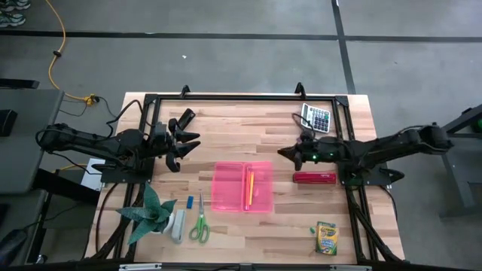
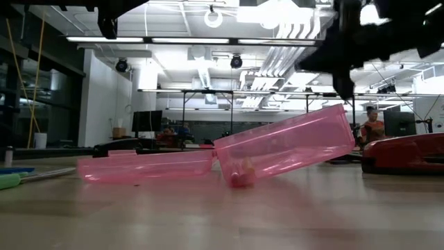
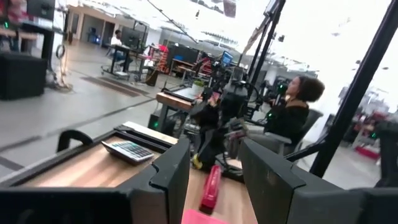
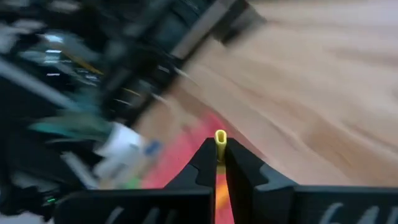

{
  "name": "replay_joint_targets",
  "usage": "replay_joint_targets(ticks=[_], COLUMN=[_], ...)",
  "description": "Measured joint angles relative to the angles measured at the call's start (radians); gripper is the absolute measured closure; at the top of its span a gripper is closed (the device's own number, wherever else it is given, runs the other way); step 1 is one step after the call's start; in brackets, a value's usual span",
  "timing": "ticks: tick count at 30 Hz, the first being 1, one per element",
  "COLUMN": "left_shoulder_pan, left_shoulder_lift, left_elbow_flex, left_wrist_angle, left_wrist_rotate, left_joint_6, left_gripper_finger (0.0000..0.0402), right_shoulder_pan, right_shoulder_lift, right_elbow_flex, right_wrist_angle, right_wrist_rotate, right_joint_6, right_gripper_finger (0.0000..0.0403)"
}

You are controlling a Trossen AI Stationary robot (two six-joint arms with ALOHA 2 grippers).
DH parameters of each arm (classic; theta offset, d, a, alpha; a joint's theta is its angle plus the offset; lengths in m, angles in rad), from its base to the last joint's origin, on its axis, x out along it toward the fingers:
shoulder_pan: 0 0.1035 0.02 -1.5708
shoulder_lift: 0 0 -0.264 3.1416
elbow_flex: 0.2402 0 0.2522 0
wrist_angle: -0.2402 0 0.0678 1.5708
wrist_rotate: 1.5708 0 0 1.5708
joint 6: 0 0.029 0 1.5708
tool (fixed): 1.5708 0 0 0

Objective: Pack school essentials
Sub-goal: Put the small yellow eraser into the pink supply box

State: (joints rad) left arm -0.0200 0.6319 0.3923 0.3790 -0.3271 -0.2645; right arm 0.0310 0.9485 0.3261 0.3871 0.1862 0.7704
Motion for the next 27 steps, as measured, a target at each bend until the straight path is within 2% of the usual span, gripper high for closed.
replay_joint_targets(ticks=[6,10,27], left_shoulder_pan=[0.000,0.000,0.000], left_shoulder_lift=[0.031,0.051,0.059], left_elbow_flex=[0.000,0.000,0.000], left_wrist_angle=[0.039,0.045,0.046], left_wrist_rotate=[0.025,0.037,0.037], left_joint_6=[-0.039,-0.039,-0.012], left_gripper_finger=[0.0271,0.0271,0.0271], right_shoulder_pan=[0.042,0.044,0.043], right_shoulder_lift=[-0.001,-0.001,0.000], right_elbow_flex=[0.130,0.194,0.199], right_wrist_angle=[0.070,0.070,0.058], right_wrist_rotate=[-0.002,-0.012,-0.040], right_joint_6=[-0.316,-0.435,-0.430], right_gripper_finger=[0.0402,0.0403,0.0403])
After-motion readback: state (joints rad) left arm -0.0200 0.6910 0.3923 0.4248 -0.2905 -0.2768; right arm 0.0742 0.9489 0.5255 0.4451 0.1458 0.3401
